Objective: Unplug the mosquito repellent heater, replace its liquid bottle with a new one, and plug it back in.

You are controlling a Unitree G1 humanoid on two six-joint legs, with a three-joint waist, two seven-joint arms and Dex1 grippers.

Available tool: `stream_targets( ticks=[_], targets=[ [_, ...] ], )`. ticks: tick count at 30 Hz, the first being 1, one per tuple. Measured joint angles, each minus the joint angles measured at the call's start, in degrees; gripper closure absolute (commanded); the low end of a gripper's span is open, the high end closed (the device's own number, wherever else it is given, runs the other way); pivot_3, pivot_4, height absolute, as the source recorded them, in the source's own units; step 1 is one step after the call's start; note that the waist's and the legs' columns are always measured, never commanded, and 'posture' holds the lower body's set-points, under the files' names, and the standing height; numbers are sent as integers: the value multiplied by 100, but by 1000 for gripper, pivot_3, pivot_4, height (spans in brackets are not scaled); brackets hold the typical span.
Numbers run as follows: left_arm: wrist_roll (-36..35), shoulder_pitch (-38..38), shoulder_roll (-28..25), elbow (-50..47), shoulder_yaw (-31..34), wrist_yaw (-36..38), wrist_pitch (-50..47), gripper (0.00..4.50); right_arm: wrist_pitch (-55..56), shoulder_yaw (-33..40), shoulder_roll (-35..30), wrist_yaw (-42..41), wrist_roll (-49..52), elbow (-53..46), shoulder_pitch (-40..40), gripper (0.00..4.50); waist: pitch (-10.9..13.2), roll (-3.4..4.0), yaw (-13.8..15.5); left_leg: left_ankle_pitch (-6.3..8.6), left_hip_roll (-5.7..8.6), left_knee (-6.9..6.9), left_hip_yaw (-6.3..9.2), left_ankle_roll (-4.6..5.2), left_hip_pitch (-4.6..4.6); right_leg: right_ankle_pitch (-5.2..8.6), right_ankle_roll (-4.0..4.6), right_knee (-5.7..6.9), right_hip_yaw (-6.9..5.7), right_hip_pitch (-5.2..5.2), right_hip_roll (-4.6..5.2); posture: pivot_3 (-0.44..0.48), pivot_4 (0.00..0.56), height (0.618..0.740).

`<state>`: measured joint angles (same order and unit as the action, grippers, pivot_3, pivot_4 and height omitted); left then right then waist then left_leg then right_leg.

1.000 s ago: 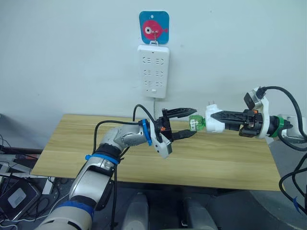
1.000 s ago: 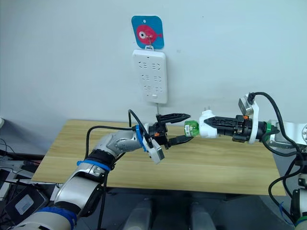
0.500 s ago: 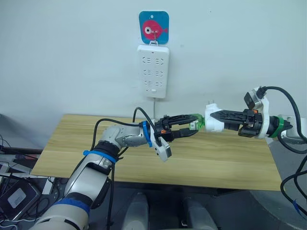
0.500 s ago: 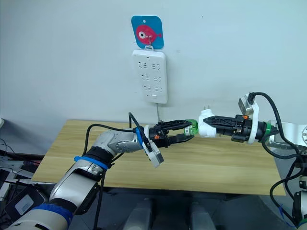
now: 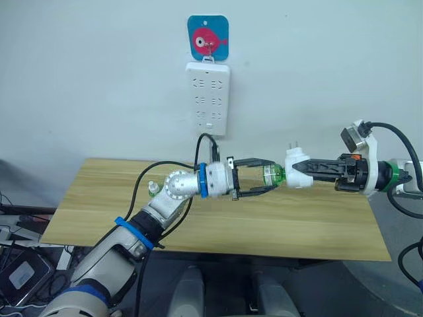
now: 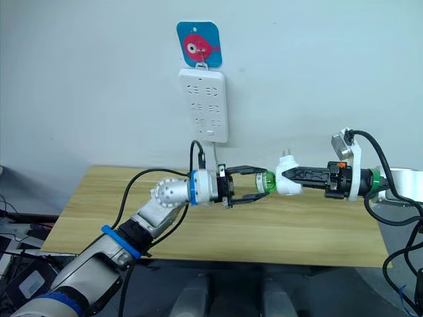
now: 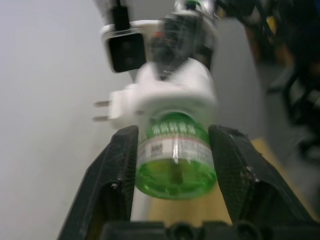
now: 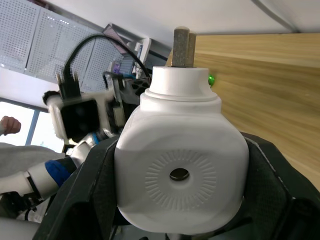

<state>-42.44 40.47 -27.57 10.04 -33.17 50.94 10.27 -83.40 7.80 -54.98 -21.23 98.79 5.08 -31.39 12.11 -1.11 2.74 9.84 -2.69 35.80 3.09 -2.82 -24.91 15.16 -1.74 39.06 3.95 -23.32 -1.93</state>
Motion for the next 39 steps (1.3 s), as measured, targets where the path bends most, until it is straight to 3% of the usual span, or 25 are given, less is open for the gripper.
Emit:
stream_targets(
  ticks=[4,6,7,11,19,23,28,31,34,39],
  targets=[
    [-2063,178,-233,-114,766,45,-3780,2337,-206,-122,10,-384,-179,-266,102,1524,0,1,-134,0,3,1,2,0,2,1,-2,-3,-2,2,-2,186,180,740],
    [-2816,250,-78,378,991,-121,-5606,2337,-207,-124,21,-513,-316,-320,95,1524,0,1,-145,0,5,3,2,1,1,2,-3,-7,-3,3,-2,185,175,740],
    [-2932,233,-10,506,1058,-166,-6022,2337,-207,-124,39,-522,-334,-319,89,1524,1,0,-146,1,5,2,2,1,0,2,-3,-8,-4,2,-2,180,175,740],
    [-3047,114,385,773,1632,-261,-6873,2337,-221,-140,101,-529,-356,-254,1,1524,1,0,-138,0,6,-2,2,1,-1,2,-1,-8,-5,-2,-2,168,176,740],
    [-2294,406,368,1010,2735,47,-6772,2337,-230,-54,-2,-595,-357,-196,100,1524,1,0,-133,1,7,-2,-7,0,0,3,1,-10,3,-2,-1,165,179,740],
    [-925,118,139,253,2521,847,-5291,1455,-209,2,4,-556,-351,48,95,1524,1,0,-129,1,8,-11,-15,-1,-1,4,3,-17,9,-3,3,167,179,740],
    [1627,-756,214,-117,1972,1808,-883,50,-133,67,54,-264,-273,644,-49,1524,1,0,-93,1,7,-19,-24,-1,0,19,48,-19,16,-7,10,174,183,740],
    [2920,-771,676,732,2067,1476,2355,50,-81,135,139,-87,-137,878,-208,1524,1,0,-25,1,8,-12,-29,-1,0,24,44,-19,23,-7,10,175,184,740],
    [3911,-531,906,1614,2248,848,4465,50,-80,147,189,46,-46,885,-309,1524,1,0,26,2,9,-9,-35,0,-2,22,39,-19,30,-7,10,175,185,740],
    [5359,-71,1170,2857,2469,-444,6034,50,-74,127,274,295,309,867,-343,1524,1,0,48,3,10,-8,-34,3,-9,-2,-5,-21,28,-7,10,175,186,740]
  ],
)
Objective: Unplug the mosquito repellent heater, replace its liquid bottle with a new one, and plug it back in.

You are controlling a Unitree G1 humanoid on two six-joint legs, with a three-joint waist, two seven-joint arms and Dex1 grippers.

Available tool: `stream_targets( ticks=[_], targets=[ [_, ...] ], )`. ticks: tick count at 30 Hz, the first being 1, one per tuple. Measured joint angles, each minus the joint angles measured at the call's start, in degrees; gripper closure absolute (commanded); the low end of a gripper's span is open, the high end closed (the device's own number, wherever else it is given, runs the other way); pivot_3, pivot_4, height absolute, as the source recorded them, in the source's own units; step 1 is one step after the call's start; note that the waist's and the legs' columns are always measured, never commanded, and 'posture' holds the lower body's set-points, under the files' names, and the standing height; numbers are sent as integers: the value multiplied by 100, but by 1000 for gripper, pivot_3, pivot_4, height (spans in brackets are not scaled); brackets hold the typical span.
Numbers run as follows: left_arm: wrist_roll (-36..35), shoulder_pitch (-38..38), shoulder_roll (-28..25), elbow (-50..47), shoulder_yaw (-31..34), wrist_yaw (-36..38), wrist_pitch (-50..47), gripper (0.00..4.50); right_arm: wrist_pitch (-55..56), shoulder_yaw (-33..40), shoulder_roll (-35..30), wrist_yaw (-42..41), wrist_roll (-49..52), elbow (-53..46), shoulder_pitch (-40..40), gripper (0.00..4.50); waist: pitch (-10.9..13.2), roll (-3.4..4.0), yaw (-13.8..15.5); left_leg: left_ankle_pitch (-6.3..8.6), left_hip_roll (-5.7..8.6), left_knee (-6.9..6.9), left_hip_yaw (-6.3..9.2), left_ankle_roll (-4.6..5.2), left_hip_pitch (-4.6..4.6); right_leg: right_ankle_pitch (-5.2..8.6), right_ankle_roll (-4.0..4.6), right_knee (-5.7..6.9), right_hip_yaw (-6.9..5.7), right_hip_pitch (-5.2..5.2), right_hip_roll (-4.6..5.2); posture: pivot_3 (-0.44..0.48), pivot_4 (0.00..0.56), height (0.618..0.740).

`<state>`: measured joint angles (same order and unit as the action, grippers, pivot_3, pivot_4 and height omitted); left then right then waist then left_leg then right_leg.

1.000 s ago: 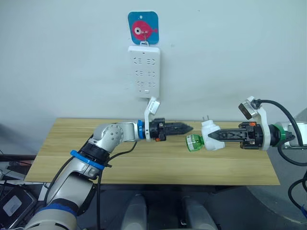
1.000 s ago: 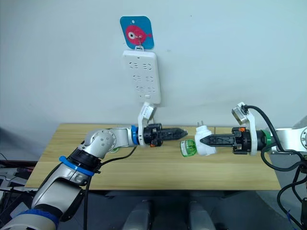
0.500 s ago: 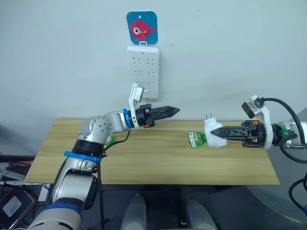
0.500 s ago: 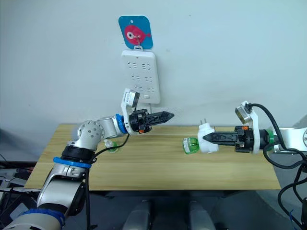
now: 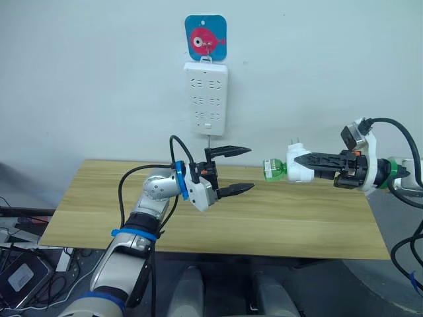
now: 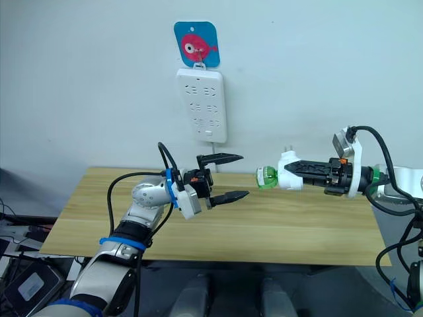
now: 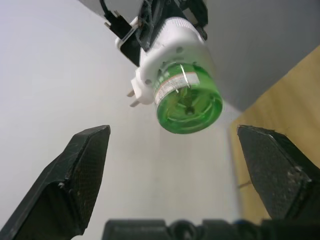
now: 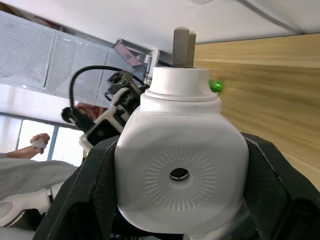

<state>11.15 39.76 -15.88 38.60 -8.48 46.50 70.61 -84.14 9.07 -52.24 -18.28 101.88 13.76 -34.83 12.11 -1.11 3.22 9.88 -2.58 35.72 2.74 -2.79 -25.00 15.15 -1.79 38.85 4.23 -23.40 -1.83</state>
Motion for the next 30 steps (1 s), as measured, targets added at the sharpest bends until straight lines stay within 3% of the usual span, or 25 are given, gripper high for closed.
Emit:
stream_targets(
  ticks=[10,18,21,26,30],
  targets=[
    [1953,480,190,567,21,-2164,841,50,129,-147,-39,357,527,-103,-1,1524,0,1,-17,2,-3,0,5,4,3,-1,-1,9,-5,0,-2,168,181,740],
    [2663,617,19,630,-156,-3213,982,50,276,-254,-95,488,759,-239,28,1524,0,0,-12,2,-2,1,6,4,2,-3,-4,10,-6,0,-2,161,178,740],
    [2839,657,-31,631,-315,-3515,1002,598,361,-275,-114,544,841,-256,70,1524,0,0,-12,2,-2,1,6,4,2,-3,-4,10,-7,0,-2,158,179,740],
    [2995,749,-110,637,-544,-3864,1002,2125,401,-334,-124,569,917,-353,117,1524,0,1,-18,2,-3,1,5,4,2,-3,-4,10,-6,0,-2,158,180,740],
    [3048,815,-201,669,-718,-4073,997,2258,424,-344,-134,576,919,-389,151,1524,0,1,-16,2,-3,1,7,4,2,-3,-4,10,-8,0,-2,158,182,740]
  ],
)
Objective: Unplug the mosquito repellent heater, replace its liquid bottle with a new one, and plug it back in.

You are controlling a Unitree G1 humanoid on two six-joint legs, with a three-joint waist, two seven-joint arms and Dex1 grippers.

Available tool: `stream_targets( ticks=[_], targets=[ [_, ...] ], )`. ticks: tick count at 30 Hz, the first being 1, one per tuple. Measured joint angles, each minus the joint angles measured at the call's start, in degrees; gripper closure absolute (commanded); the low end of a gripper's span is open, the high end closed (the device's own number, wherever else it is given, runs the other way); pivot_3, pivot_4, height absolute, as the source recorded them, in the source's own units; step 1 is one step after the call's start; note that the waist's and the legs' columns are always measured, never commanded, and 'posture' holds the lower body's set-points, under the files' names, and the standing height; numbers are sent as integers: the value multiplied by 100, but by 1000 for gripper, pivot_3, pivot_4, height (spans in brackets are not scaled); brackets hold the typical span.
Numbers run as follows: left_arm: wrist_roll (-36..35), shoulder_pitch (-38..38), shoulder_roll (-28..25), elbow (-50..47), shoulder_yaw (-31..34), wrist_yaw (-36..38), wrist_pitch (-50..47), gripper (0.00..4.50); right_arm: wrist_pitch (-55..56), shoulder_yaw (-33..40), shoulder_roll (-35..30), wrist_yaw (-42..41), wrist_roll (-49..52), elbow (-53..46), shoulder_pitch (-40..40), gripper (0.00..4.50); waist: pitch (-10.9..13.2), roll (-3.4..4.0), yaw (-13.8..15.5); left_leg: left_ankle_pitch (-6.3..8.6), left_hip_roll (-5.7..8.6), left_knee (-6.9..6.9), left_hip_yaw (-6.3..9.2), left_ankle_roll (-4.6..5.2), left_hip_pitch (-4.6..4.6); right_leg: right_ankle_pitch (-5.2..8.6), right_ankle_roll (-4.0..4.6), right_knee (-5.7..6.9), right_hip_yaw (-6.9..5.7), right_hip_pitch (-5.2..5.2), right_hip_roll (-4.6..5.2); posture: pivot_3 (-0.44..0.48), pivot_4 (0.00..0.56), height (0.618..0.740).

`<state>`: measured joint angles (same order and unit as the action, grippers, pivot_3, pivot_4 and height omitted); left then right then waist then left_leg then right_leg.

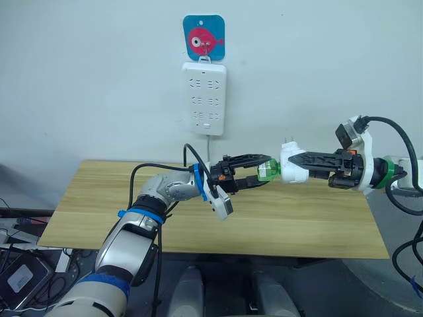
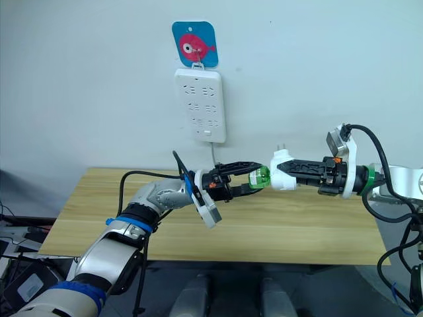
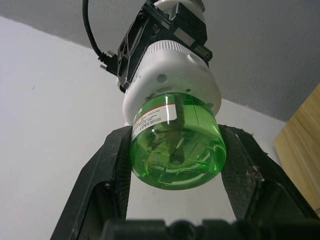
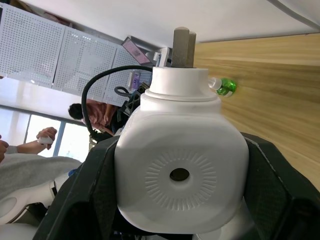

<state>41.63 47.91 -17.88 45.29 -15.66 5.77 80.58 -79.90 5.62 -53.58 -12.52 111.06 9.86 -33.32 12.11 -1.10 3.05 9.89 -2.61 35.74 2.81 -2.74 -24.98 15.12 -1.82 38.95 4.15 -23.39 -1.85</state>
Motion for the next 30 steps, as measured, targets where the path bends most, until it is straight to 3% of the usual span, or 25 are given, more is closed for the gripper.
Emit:
stream_targets(
  ticks=[6,7,9,11,14,17,19,21,23,26,30],
  targets=[
    [-321,36,-69,130,-324,-18,17,2258,-21,-18,-32,-10,10,-25,22,1524,0,0,0,0,0,0,0,0,0,0,0,0,0,0,0,162,187,740],
    [-698,55,-106,202,-550,139,10,2258,-38,-19,-60,-32,9,-45,33,1524,0,0,0,0,0,0,0,0,0,0,0,0,0,0,0,162,187,740],
    [-2379,-78,-327,-258,-1337,1173,-600,2258,-74,-17,-152,-130,-71,-92,57,1524,0,0,-14,0,-2,-2,1,0,-2,0,1,-1,0,0,0,164,190,740],
    [-4637,-653,-532,-1780,-1785,2833,-2661,2258,-26,17,-220,-225,-161,-86,57,1524,2,2,-61,0,-7,-7,0,-1,-1,-12,27,1,-1,0,9,165,190,740],
    [-7678,-1054,-1011,-3711,-1865,4337,-6556,2258,-70,-5,-295,-346,-209,-172,71,1524,9,0,-143,-1,-10,-2,36,0,-1,8,11,9,-28,0,-5,173,191,740],
    [-9901,-964,-1467,-4559,-1499,4396,-9739,2258,-80,-6,-309,-465,-206,-420,109,1524,17,14,-178,-4,-11,-2,51,7,10,13,19,17,-39,8,-13,176,190,740],
    [-11853,-729,-1447,-4286,-1167,3757,-11876,2258,-30,-10,-350,-461,-210,-479,128,1524,20,13,-184,-5,-10,3,57,9,12,15,20,15,-45,11,-14,178,190,740],
    [-13085,-586,-1429,-3788,-891,3355,-13281,2258,-15,-67,-353,-461,-186,-625,127,1524,23,9,-196,-4,-6,7,56,9,9,18,23,9,-45,11,-14,177,192,740],
    [-13671,-610,-1440,-3406,-638,3206,-14259,2258,-21,-164,-375,-464,-167,-778,133,1524,25,11,-214,0,-3,4,44,15,6,17,20,2,-37,10,-13,175,191,740],
    [-13960,-700,-1430,-3019,-325,3112,-15083,2258,-11,-261,-398,-461,-143,-888,134,1524,25,10,-207,5,-3,-1,42,23,5,24,24,2,-38,6,-13,171,192,740],
    [-13828,-812,-1430,-2904,-29,3206,-15682,2258,19,-263,-500,-480,-125,-891,138,1524,25,10,-172,7,-3,-5,43,26,5,29,32,2,-39,4,-13,171,192,740]
  ],
)
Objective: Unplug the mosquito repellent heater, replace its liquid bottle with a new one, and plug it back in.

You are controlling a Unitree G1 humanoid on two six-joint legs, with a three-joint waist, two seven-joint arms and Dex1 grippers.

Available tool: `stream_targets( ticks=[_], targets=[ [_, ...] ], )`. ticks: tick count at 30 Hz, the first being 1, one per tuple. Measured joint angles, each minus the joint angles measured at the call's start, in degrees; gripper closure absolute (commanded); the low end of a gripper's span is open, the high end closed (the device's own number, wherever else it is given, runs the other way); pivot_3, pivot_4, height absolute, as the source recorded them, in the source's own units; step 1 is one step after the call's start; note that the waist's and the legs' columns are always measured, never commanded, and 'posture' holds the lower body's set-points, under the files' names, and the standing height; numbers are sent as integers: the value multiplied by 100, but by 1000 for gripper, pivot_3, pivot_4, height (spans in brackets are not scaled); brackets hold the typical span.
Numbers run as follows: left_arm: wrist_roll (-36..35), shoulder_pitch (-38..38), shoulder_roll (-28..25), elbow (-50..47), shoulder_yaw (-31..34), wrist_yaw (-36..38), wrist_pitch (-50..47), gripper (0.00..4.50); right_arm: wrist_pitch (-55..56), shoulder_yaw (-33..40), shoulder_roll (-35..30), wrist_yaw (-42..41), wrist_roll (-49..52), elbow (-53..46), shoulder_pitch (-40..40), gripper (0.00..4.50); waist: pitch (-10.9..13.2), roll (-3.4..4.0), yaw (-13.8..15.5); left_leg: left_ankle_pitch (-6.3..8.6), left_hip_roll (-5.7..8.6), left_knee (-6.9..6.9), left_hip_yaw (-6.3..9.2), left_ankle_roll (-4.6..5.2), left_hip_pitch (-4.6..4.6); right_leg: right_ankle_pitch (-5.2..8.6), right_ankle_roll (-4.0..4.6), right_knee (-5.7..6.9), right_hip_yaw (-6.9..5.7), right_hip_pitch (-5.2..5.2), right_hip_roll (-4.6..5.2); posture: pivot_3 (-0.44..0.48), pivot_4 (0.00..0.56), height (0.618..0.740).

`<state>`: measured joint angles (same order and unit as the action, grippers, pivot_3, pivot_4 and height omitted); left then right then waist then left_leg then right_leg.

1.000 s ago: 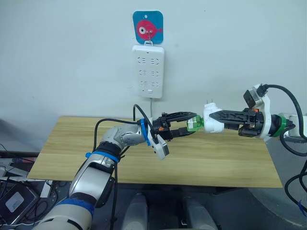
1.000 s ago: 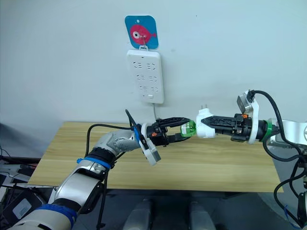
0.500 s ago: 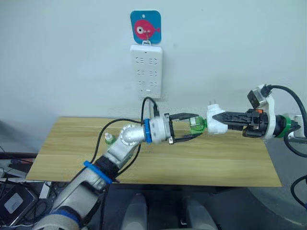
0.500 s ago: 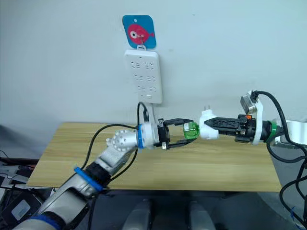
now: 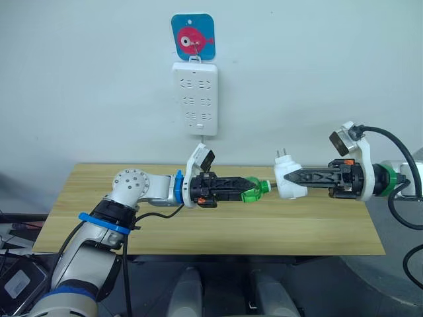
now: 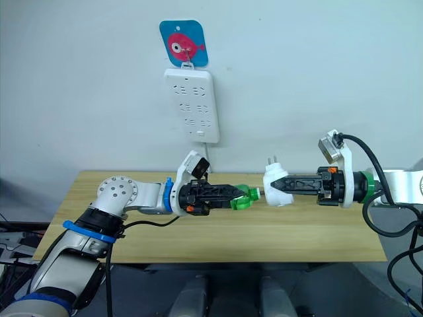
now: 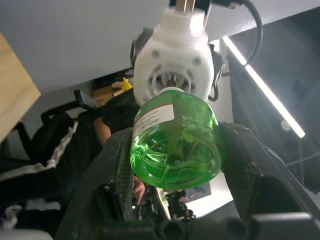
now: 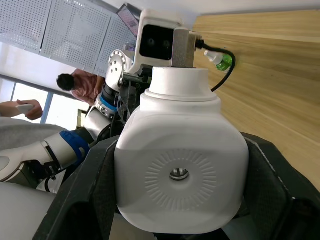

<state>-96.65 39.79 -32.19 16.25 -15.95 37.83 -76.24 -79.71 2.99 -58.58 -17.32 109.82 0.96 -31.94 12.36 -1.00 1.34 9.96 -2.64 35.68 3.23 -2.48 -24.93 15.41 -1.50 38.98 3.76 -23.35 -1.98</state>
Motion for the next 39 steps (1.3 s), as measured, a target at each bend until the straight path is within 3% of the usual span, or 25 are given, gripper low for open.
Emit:
stream_targets(
  ticks=[6,10,12,17,22,33,34,36,39],
  targets=[
    [826,-258,-154,-112,406,509,-362,2258,-1,39,-152,-212,-311,255,188,1524,0,0,8,0,0,2,-7,0,0,11,20,-1,7,-1,3,182,190,740],
    [1434,-483,-372,-193,665,848,-361,2258,120,66,-165,-465,-1387,601,225,1524,0,0,6,0,0,1,-13,0,0,16,28,0,12,-7,4,191,194,740],
    [1696,-570,-421,-239,817,1048,-332,2258,471,-129,-160,-605,-2442,634,243,1524,0,0,12,1,1,1,-17,-1,-1,18,31,0,14,-10,6,199,196,740],
    [2188,-746,-328,-497,1005,1315,-202,2258,1962,-1742,-2,-772,-5786,1204,314,1524,2,1,37,1,7,-2,-29,-2,-12,14,22,-3,21,-25,15,210,198,740],
    [2485,-812,-147,-652,1096,1421,-205,2258,2744,-2237,410,-1197,-7503,2213,48,1524,6,-3,29,1,5,-9,-34,-2,-18,1,-4,0,25,-36,13,221,204,740],
    [2937,-945,-73,-853,1178,1709,-189,2258,2893,-2001,1151,-1762,-8880,3679,-319,1524,7,-3,27,0,6,-30,-34,-3,-10,2,-2,1,26,-34,12,230,206,740],
    [2953,-946,-71,-878,1179,1747,-189,2258,2895,-1961,1159,-1776,-8935,3714,-336,795,7,-3,27,0,6,-30,-34,-3,-9,2,-2,1,26,-33,12,230,206,740],
    [2996,-946,-63,-894,1185,1798,-190,2258,2893,-1839,1193,-1815,-9082,3780,-351,161,7,-3,27,0,5,-30,-33,-3,-6,2,-2,1,25,-31,12,230,206,740],
    [3076,-946,-26,-894,1188,1817,-184,2258,2853,-1698,1220,-1962,-9177,3800,-351,36,7,-3,24,0,5,-30,-33,-3,-5,2,-2,1,25,-30,12,224,207,740]
  ],
)
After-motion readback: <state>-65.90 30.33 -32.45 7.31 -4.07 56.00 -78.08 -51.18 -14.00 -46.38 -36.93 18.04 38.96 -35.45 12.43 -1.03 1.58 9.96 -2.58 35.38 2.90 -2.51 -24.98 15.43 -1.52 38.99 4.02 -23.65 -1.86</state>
